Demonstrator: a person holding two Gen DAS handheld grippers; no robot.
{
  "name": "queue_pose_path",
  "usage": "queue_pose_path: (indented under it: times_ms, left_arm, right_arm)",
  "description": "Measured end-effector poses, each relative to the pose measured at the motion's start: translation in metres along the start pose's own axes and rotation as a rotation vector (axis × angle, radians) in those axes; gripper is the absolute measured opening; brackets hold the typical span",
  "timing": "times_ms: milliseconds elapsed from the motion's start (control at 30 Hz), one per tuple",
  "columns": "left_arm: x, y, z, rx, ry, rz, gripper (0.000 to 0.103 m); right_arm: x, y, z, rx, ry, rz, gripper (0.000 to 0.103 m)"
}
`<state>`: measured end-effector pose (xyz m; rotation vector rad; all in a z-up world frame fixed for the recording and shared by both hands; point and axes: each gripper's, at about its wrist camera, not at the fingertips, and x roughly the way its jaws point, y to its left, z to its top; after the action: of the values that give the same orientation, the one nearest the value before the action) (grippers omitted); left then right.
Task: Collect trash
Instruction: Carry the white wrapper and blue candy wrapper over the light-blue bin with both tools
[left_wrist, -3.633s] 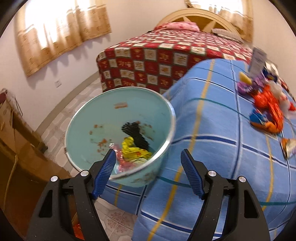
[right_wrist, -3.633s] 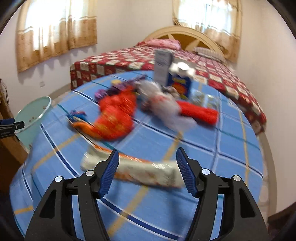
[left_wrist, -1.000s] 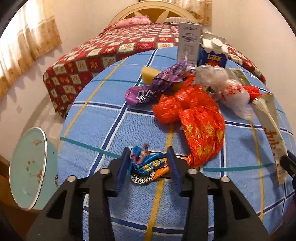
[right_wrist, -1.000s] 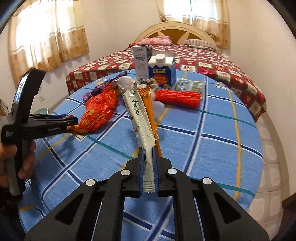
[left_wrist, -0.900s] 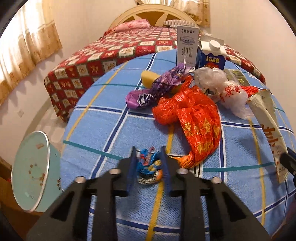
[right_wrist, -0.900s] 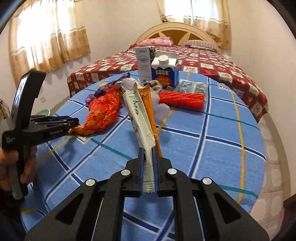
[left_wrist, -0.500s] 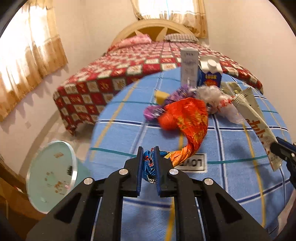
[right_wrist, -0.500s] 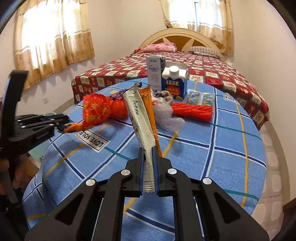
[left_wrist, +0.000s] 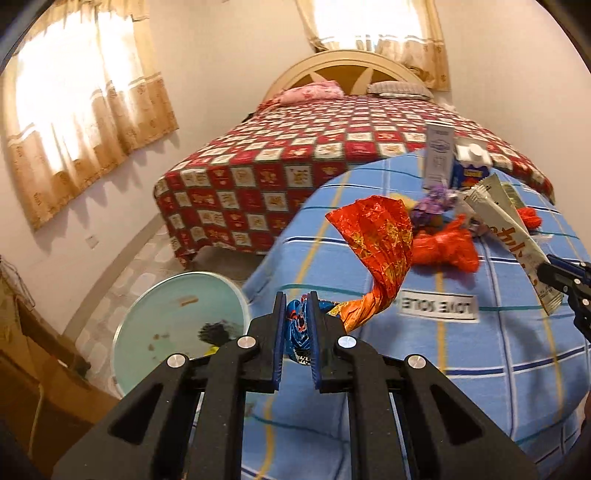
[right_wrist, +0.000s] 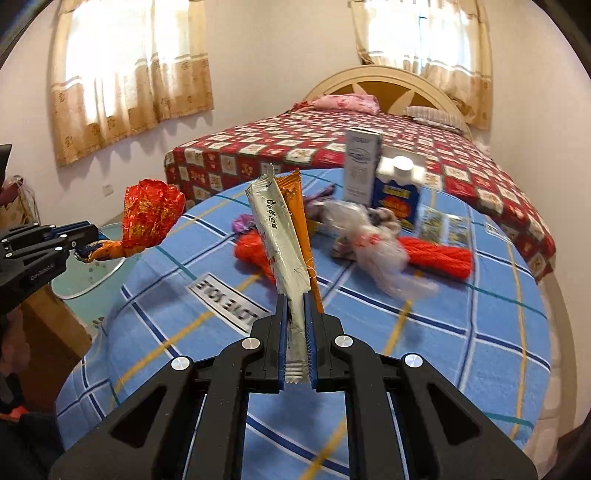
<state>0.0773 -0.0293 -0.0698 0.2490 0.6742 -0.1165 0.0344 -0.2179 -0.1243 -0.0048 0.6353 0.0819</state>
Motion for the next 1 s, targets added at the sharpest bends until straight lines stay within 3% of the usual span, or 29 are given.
queue_pose_path:
  times_ms: [600, 1000]
  left_arm:
    - [0.015, 0.097, -0.026, -0.094, 0.066, 0.211, 0.011]
    - [0.016, 0.147, -0.044, -0.145, 0.099, 0.307, 0.011]
  right_arm:
    - [0.060, 0.097, 0.044, -0.171, 0.023, 0.107, 0.010]
    - [0.085, 0.155, 0.060, -0.260, 0.033, 0.168, 0.010]
